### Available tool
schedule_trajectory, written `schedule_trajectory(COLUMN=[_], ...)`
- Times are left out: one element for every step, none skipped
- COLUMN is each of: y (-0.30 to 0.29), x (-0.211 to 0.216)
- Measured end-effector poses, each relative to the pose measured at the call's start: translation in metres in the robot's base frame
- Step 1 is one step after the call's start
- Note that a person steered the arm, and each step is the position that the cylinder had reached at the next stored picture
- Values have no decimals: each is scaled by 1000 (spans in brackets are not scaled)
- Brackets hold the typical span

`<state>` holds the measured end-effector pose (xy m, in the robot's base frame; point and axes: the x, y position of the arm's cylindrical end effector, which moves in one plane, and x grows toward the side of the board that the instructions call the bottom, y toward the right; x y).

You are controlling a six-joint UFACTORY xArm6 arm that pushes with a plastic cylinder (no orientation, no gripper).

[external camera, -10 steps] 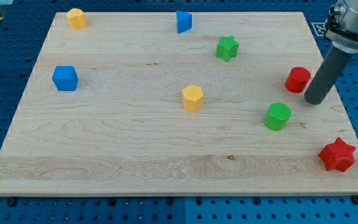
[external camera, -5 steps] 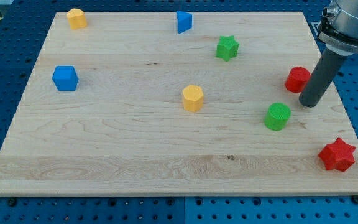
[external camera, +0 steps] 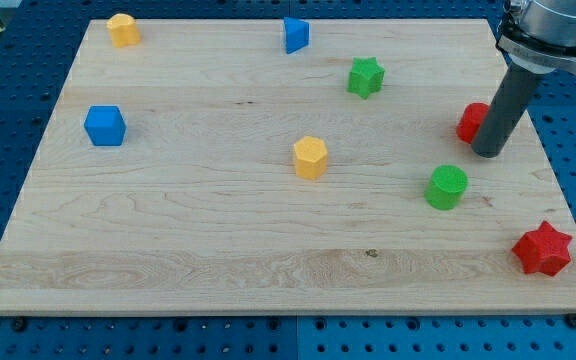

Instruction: Push the red circle to top right

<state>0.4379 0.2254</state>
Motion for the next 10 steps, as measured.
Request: schedule_trajectory(y=[-2, -11, -20, -22, -22, -22, -22, -21, -14, -5], x=[-10, -22, -35, -42, -50, -63, -74, -78, -78, -78])
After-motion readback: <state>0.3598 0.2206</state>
